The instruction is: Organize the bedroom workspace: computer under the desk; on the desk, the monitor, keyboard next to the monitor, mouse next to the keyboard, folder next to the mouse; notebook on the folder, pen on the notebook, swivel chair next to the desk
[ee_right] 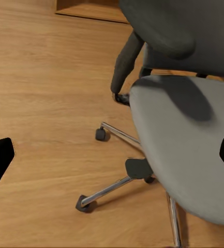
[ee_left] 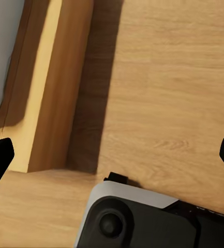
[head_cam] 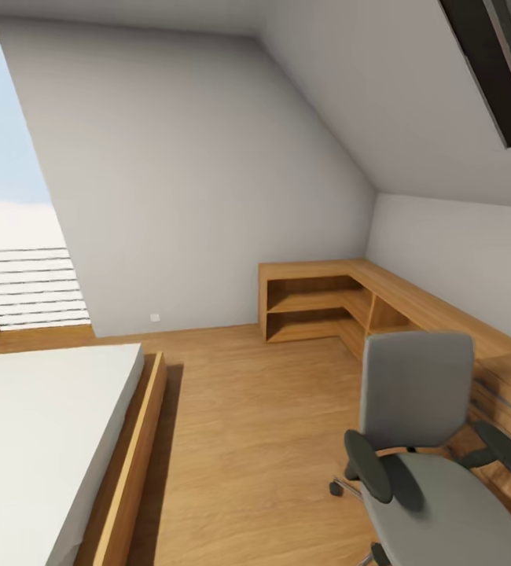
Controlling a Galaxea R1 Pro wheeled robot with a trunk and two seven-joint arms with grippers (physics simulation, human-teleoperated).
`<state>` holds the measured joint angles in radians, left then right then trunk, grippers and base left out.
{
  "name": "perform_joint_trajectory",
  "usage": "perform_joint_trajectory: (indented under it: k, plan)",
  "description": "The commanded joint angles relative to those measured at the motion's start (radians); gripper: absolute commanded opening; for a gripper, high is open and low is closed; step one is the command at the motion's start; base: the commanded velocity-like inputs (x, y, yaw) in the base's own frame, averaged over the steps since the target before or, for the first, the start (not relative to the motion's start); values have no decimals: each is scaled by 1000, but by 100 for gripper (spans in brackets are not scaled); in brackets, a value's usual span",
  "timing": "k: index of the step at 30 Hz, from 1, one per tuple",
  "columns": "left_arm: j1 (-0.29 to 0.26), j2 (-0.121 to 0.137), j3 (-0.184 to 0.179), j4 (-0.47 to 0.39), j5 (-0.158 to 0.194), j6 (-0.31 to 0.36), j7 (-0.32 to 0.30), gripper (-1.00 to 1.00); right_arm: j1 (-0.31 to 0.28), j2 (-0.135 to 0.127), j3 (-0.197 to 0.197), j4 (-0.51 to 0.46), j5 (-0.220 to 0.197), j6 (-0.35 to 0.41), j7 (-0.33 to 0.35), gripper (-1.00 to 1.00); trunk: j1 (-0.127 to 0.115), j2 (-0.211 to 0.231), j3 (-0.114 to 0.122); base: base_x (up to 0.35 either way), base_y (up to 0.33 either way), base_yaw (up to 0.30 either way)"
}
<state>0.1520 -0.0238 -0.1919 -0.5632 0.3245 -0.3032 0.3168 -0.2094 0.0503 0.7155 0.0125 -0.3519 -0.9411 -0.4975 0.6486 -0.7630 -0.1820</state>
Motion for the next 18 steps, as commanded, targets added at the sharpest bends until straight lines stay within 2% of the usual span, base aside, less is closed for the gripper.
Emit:
perform_joint_trajectory:
  k: [1,6,11,18]
  plan:
    - [0,1,-7,-1,10,-4,7,100,-1,1,9,1,-4,-2,-6,100,1,-1,-1,264,0,255]
    - [0,1,-7,-1,10,-4,7,100,-1,1,10,1,-4,-1,-6,100,1,-1,2,252,0,262]
    - [0,1,-7,-1,10,-4,7,100,-1,2,10,1,-4,1,-4,100,1,-1,3,86,0,255]
    - [0,1,-7,-1,10,-4,7,100,-1,0,11,3,-2,6,1,100,1,-1,3,32,0,75]
